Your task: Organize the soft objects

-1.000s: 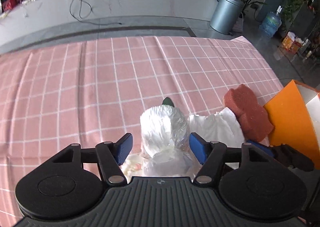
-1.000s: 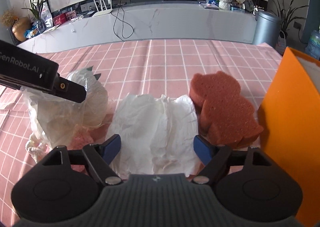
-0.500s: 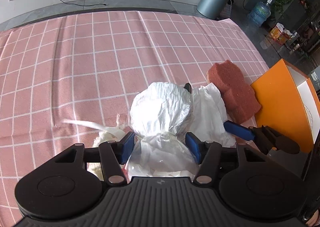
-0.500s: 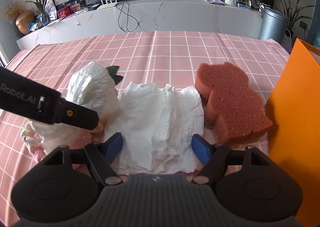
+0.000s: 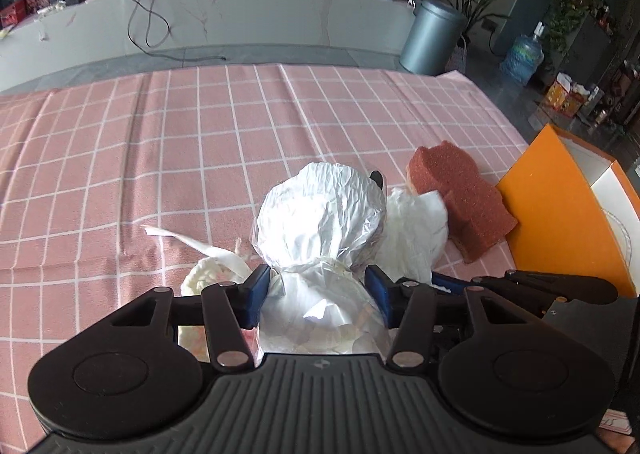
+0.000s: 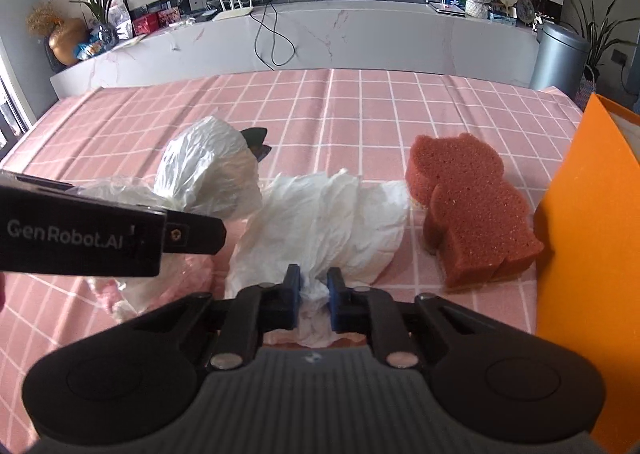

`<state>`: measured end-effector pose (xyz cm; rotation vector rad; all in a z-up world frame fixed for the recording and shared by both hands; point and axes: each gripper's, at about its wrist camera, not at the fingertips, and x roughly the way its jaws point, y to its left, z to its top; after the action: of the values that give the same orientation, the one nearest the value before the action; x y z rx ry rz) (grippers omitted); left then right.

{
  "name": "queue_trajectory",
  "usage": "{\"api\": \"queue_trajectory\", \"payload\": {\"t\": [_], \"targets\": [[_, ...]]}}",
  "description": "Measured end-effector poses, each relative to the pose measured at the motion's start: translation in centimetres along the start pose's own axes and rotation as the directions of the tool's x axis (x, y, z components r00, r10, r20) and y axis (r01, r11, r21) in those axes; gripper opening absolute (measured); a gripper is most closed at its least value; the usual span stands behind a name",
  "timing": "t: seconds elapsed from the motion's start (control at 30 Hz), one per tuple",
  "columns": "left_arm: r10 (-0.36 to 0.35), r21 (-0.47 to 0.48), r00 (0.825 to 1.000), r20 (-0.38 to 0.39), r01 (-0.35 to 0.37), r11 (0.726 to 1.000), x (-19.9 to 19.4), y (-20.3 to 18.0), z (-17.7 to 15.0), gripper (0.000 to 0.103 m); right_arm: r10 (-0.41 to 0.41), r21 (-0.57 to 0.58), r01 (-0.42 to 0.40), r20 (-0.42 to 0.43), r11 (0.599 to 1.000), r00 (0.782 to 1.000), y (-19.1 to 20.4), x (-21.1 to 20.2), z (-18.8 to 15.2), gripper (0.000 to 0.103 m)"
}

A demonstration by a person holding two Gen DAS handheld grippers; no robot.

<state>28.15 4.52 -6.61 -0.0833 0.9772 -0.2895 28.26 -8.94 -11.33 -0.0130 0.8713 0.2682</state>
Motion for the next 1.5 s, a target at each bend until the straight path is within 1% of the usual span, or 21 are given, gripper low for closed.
{"api": "queue_trajectory", "payload": {"t": [0.07,0.27,0.4,0.5,0.6,0.7,0.83,0.9,1.0,1.07,1.1,1.13,1.2,1.23,1.27,1.3,1.4,1.5], "targets": [[0.007,-0.002,0.999,0.038,-0.007,1.0,-1.0,-0.2,-0.5,0.058,0.0,-0.017,0.0,0.018,1.0,1.0,0.3,-0.9,-0.2,0.01],[-0.006,-0.03,0.992,0.126,0.009,0.999,-4.1,-1.2,-2.2,0.058,0.018,-0.033,-0.016,0.039,0.999,0.999,0.7,-4.2,-1.4,0.01],[-0.027,-0.064,0.983,0.183,0.04,0.997,-6.7,-1.9,-3.9,0.058,0.074,-0.035,-0.073,0.03,0.997,0.997,0.9,-7.0,-3.1,0.01],[-0.021,-0.087,0.978,0.209,0.04,0.995,-8.3,-2.3,-5.8,0.058,0.124,-0.036,-0.123,0.016,0.992,0.992,1.0,-9.1,-4.6,0.01],[-0.012,-0.137,0.977,0.212,0.042,0.99,-9.3,-2.1,-8.4,0.058,0.155,-0.044,-0.155,-0.002,0.987,0.988,1.1,-10.8,-6.8,0.01],[-0.001,-0.174,0.981,0.196,0.036,0.984,-9.4,-1.9,-11.0,0.058,0.182,-0.046,-0.184,-0.042,0.982,0.982,1.1,-11.4,-8.9,0.01],[0.019,-0.223,0.988,0.152,0.015,0.975,-8.4,-1.5,-14.3,0.058,0.158,-0.079,-0.165,-0.081,0.983,0.984,1.3,-11.2,-11.2,0.011],[0.016,-0.24,0.99,0.138,0.018,0.971,-7.9,-1.4,-15.4,0.058,0.144,-0.09,-0.151,-0.08,0.984,0.986,1.3,-11.2,-11.8,0.012],[0.03,-0.215,0.989,0.146,0.002,0.977,-7.7,-2.0,-16.4,0.059,0.111,-0.118,-0.118,-0.071,0.986,0.991,1.5,-11.4,-12.2,0.022],[0.038,-0.207,0.989,0.142,-0.008,0.978,-7.5,-2.1,-16.7,0.059,0.122,-0.116,-0.129,-0.063,0.985,0.991,1.5,-11.7,-12.1,0.034],[0.039,-0.212,0.989,0.139,-0.008,0.977,-7.5,-2.1,-16.8,0.059,0.126,-0.119,-0.132,-0.056,0.984,0.99,1.5,-11.8,-12.1,0.048],[0.037,-0.219,0.99,0.137,-0.007,0.976,-7.5,-2.0,-16.8,0.059,0.126,-0.132,-0.132,-0.052,0.983,0.991,1.6,-11.8,-11.9,0.059],[0.035,-0.236,0.992,0.122,-0.005,0.972,-7.6,-1.9,-16.9,0.059,0.122,-0.164,-0.127,-0.044,0.978,0.992,2.0,-11.6,-11.7,0.065],[0.033,-0.246,0.993,0.115,-0.004,0.969,-7.6,-1.8,-16.9,0.06,0.117,-0.173,-0.122,-0.042,0.977,0.992,2.1,-11.4,-11.5,0.074],[0.029,-0.254,0.994,0.108,-0.001,0.967,-7.6,-1.7,-16.7,0.06,0.11,-0.179,-0.116,-0.042,0.977,0.993,2.2,-11.1,-11.3,0.081],[0.026,-0.265,0.994,0.102,0.002,0.964,-7.5,-1.6,-16.9,0.06,0.104,-0.181,-0.111,-0.046,0.977,0.994,2.2,-10.7,-11.0,0.092],[0.021,-0.279,0.995,0.098,0.007,0.96,-7.4,-1.4,-16.8,0.06,0.122,-0.158,-0.134,-0.087,0.978,0.989,2.0,-9.4,-10.6,0.095],[0.01,-0.288,0.995,0.101,0.02,0.957,-7.4,-1.2,-16.9,0.06,0.137,-0.1,-0.151,-0.129,0.984,0.982,1.7,-8.2,-10.6,0.096]]}}
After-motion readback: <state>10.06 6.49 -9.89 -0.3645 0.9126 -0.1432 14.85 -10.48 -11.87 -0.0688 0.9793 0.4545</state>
